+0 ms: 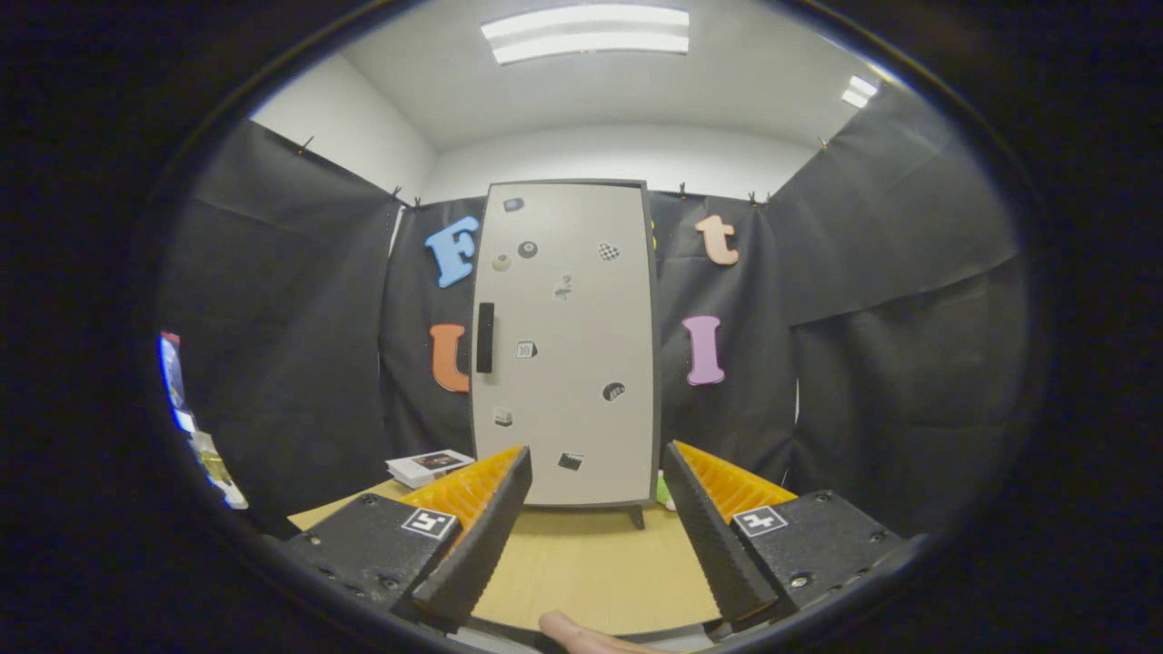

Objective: Open the shoe cabinet door, grab the shoes and put them into the shoe cabinet, then close the shoe cabinet door.

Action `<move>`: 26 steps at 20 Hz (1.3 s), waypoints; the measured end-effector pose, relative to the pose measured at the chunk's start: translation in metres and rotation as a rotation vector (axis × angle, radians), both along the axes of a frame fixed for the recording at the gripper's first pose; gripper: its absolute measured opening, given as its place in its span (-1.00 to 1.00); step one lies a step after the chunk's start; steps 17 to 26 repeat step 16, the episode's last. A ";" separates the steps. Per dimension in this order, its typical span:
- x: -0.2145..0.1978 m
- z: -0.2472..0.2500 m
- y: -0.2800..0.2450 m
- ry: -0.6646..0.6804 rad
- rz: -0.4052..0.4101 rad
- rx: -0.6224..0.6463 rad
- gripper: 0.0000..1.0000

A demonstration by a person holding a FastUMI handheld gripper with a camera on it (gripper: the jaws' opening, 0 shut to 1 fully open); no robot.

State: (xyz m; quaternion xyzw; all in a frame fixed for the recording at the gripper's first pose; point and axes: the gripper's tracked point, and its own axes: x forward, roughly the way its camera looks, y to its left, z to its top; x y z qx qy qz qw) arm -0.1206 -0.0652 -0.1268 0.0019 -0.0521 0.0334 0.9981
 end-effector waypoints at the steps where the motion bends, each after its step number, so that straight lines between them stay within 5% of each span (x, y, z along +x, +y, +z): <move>1: 0.001 -0.003 0.003 0.007 0.011 0.003 0.92; 9: -0.004 0.000 0.002 0.005 0.046 -0.005 0.91; 15: -0.007 -0.005 0.018 0.006 0.144 -0.012 0.91; 26: -0.008 -0.003 0.016 0.003 0.143 -0.011 0.91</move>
